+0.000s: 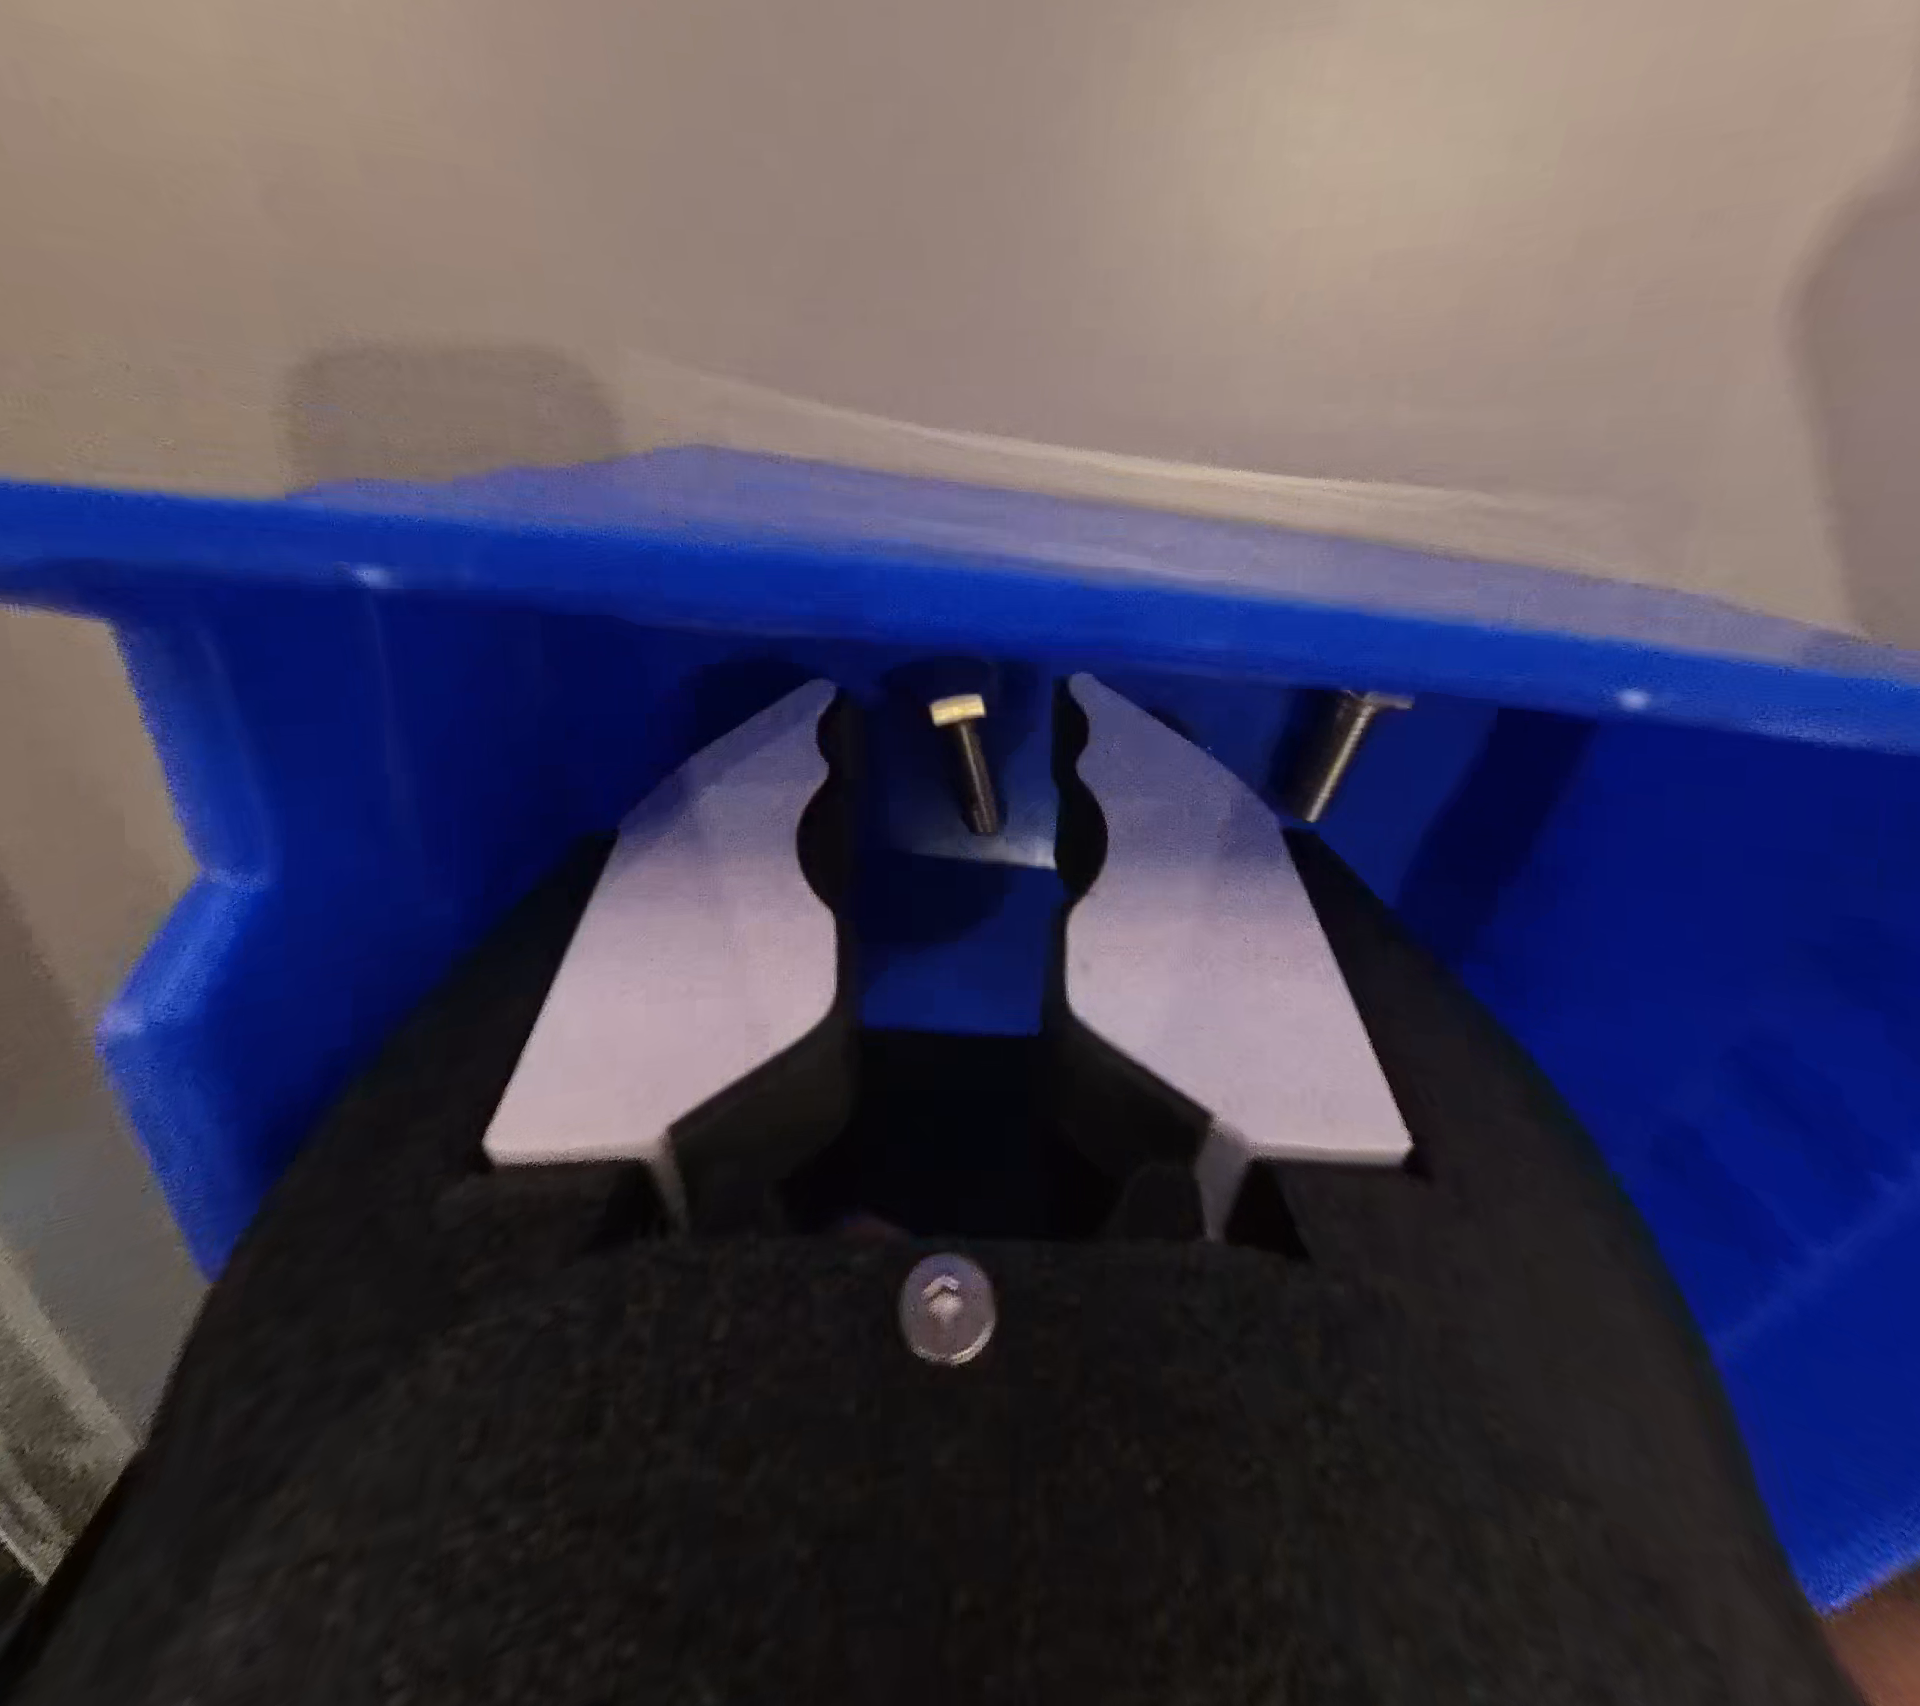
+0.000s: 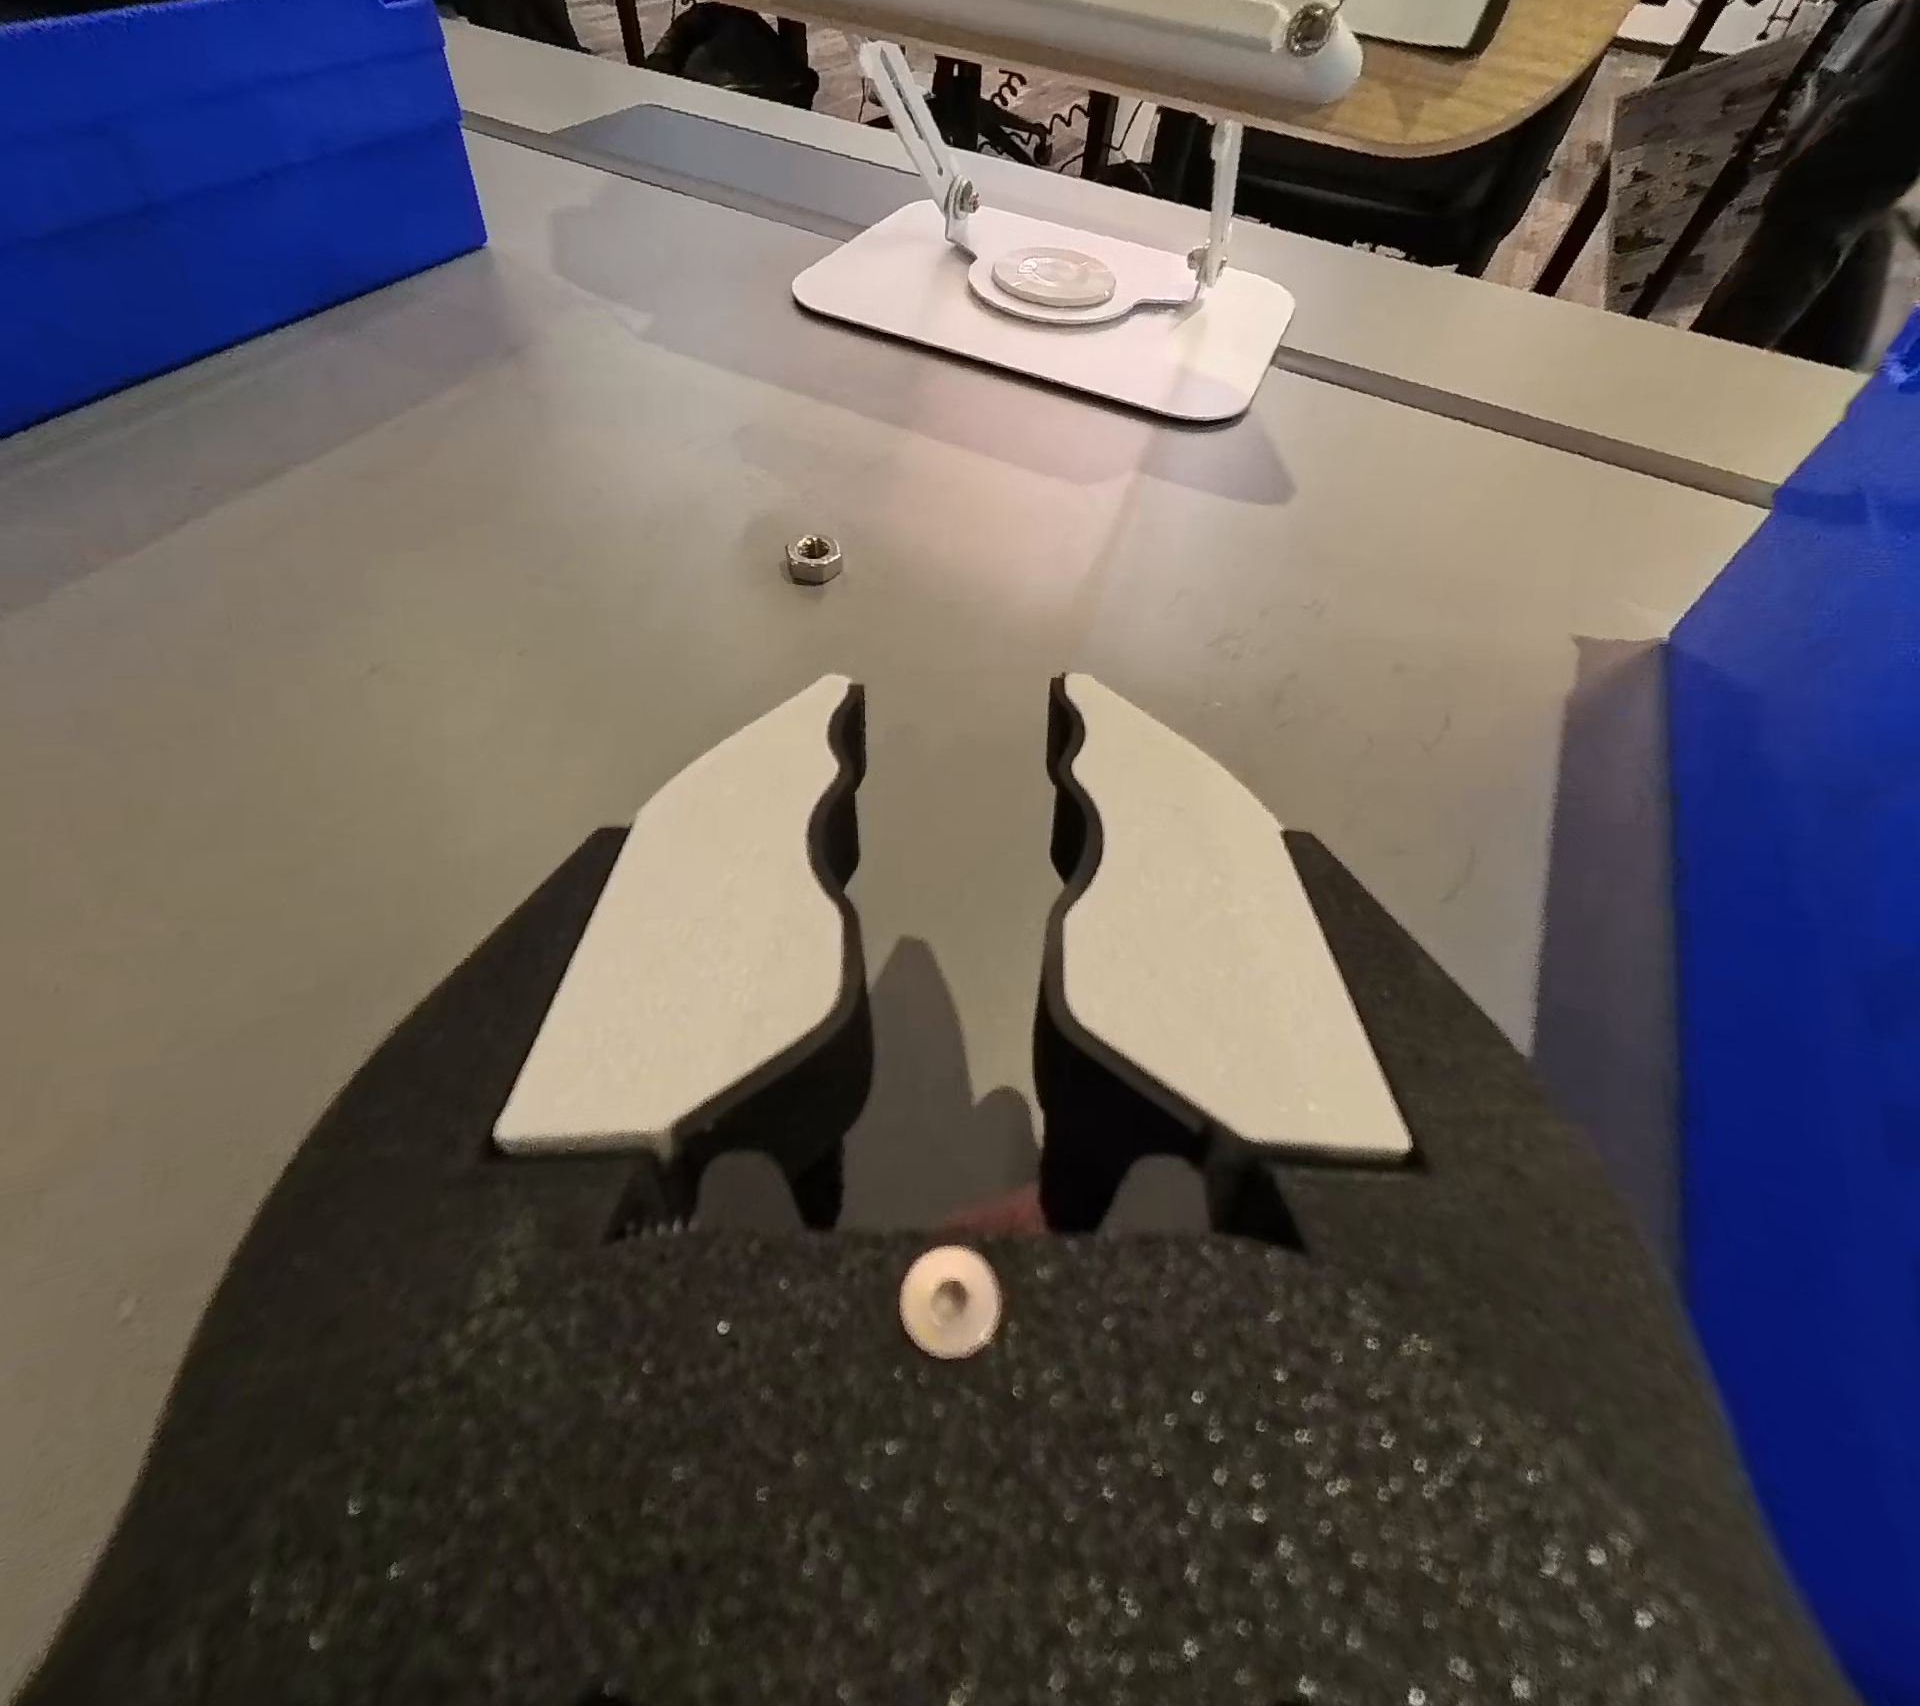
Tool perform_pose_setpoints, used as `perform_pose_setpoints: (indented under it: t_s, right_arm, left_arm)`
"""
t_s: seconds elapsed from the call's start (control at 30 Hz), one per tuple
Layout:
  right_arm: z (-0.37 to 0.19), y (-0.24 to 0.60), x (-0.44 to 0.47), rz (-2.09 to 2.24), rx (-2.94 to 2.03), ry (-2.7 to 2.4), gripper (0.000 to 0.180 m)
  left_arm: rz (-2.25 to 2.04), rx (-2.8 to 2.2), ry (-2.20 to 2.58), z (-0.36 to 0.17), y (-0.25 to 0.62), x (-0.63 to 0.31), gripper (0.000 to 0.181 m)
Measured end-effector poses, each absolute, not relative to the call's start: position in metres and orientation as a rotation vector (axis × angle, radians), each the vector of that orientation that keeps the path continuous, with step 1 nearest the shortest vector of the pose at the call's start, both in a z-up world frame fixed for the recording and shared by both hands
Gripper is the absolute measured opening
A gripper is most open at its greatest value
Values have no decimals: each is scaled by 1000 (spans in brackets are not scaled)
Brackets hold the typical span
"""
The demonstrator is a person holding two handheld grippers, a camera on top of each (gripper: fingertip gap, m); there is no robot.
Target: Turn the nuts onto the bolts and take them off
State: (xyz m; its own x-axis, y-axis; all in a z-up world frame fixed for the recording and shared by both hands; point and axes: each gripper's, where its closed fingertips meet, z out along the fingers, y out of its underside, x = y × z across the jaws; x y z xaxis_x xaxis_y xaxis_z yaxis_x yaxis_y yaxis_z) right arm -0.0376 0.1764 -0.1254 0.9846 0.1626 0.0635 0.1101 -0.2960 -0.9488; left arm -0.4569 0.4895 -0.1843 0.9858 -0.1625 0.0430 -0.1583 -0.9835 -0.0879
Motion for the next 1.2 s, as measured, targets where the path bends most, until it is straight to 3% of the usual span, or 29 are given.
perform_pose_setpoints:
  t_s: [0.1, 0.4, 0.6, 0.73, 0.83, 1.0, 1.2]
  right_arm:
    - [-126, 177, -39, 48, -1879, -207, 33]
    - [-126, 176, -40, 44, -1877, -214, 32]
    - [-125, 176, -39, 41, -1869, -212, 32]
    - [-124, 175, -39, 49, -1860, -209, 32]
    - [-122, 174, -39, 60, -1847, -205, 32]
    - [-118, 171, -42, 83, -1819, -226, 32]
    - [-114, 168, -45, 110, -1786, -239, 33]
  left_arm:
    - [-90, -3070, 241, -191, 488, -457, 19]
    - [-141, -2994, 346, -170, 484, -450, 19]
    - [-330, -2597, 619, -54, 473, -404, 18]
    - [-497, -2265, 868, 29, 413, -343, 18]
    - [-608, -2041, 1043, 59, 349, -289, 18]
    - [-905, -1665, 1268, 53, 231, -205, 18]
    - [-991, -1454, 1457, -29, 155, -159, 18]
